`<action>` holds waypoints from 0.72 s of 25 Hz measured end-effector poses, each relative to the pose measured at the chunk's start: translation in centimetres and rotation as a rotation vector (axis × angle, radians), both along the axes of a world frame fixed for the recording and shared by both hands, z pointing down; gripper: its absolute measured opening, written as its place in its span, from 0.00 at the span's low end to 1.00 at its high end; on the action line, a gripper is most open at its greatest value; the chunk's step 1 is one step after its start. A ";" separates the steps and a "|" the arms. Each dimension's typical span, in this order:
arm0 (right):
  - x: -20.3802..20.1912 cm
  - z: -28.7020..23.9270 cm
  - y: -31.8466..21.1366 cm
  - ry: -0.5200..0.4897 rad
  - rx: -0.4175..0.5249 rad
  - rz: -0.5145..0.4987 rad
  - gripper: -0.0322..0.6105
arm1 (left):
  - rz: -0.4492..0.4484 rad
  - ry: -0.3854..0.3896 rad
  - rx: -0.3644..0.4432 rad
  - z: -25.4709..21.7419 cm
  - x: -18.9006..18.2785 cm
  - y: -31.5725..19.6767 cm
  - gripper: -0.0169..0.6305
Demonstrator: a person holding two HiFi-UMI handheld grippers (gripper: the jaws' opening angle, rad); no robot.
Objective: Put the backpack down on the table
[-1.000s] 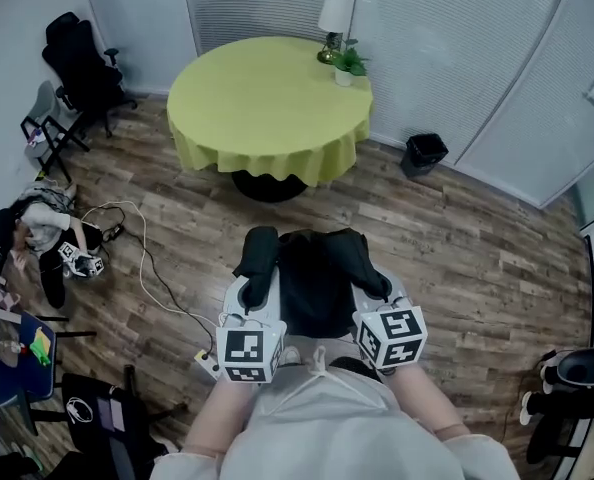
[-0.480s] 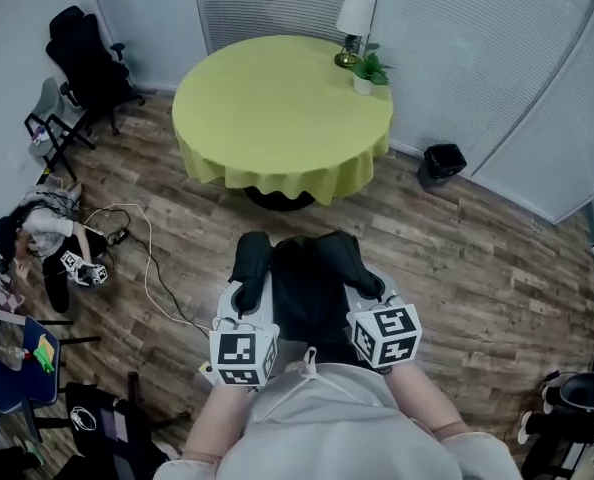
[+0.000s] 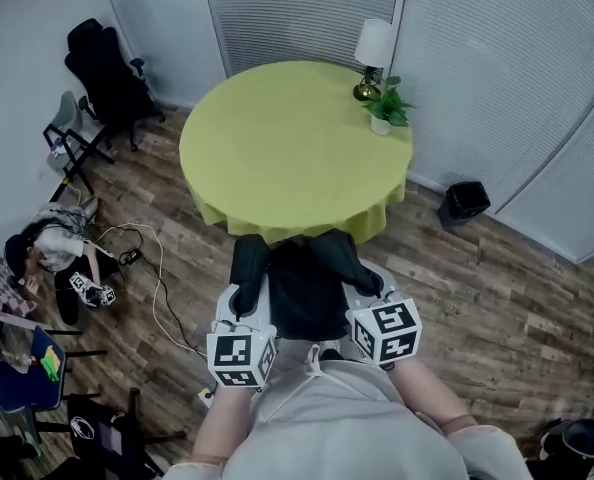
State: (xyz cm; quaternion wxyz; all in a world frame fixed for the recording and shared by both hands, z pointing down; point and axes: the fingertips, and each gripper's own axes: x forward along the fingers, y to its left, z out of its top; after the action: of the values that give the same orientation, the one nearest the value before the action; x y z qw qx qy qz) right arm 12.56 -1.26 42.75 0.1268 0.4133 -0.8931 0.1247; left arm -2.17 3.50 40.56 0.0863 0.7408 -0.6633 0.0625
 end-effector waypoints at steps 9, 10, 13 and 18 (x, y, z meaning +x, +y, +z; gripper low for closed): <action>2.5 -0.7 -12.7 -0.019 0.020 -0.042 0.12 | -0.037 0.005 0.013 -0.3 2.4 -11.8 0.07; 2.7 -0.7 -13.9 -0.022 0.016 -0.040 0.12 | -0.034 0.003 0.010 -0.3 2.5 -13.1 0.07; 2.4 -0.4 -17.1 -0.024 -0.007 -0.031 0.12 | -0.016 0.004 -0.011 -0.2 2.1 -16.4 0.07; 0.1 0.0 -22.0 -0.026 -0.028 -0.005 0.12 | 0.017 0.003 -0.027 0.1 -0.6 -21.9 0.07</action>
State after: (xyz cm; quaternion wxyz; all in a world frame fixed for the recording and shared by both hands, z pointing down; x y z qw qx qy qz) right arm 12.68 -23.31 42.76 0.1212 0.4077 -0.8937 0.1425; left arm -2.72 -18.39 40.61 0.0966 0.7452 -0.6559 0.0711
